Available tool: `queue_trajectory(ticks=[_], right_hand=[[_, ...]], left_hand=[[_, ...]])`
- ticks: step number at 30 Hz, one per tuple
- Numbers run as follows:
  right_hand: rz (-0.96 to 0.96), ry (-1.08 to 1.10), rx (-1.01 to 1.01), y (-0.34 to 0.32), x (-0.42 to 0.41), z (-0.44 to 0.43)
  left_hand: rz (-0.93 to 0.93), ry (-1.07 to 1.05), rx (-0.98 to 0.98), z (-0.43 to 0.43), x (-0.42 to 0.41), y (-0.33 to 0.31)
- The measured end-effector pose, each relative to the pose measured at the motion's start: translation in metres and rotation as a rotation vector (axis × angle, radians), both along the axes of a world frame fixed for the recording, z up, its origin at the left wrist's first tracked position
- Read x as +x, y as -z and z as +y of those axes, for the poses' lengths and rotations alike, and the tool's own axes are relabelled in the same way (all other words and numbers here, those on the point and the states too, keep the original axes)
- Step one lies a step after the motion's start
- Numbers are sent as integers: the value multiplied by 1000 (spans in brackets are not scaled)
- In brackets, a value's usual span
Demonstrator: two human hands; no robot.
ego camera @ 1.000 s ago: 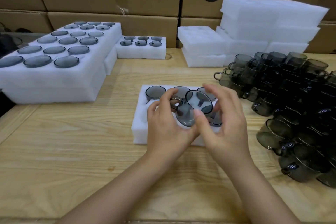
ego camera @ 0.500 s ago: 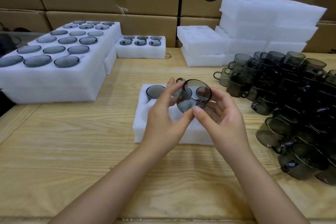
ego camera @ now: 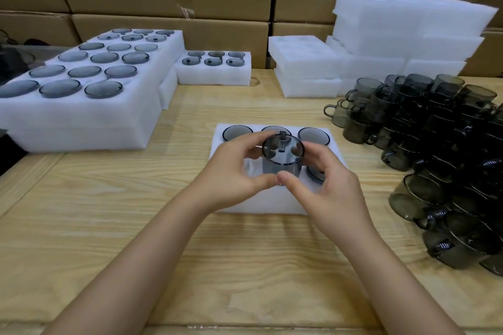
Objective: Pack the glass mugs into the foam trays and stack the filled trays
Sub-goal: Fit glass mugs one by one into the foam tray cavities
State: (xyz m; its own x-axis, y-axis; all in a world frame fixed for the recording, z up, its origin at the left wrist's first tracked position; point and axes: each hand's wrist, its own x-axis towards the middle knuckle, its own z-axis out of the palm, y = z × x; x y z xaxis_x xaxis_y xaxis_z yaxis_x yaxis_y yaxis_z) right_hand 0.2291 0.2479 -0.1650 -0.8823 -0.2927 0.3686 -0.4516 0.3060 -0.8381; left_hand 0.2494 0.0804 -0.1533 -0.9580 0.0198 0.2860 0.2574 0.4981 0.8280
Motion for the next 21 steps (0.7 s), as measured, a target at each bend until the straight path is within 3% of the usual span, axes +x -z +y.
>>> queue_trajectory(ticks=[6,12,21], right_hand=[[17,66,69,2,0,0],[158,174,215,7,2,-2],[171,169,350,10,-2,0]], left_hand=[[-21,72,74,-4,-1,4],[-68,85,-22,-6,-4,8],[-12,-23,-195,-2,-3,10]])
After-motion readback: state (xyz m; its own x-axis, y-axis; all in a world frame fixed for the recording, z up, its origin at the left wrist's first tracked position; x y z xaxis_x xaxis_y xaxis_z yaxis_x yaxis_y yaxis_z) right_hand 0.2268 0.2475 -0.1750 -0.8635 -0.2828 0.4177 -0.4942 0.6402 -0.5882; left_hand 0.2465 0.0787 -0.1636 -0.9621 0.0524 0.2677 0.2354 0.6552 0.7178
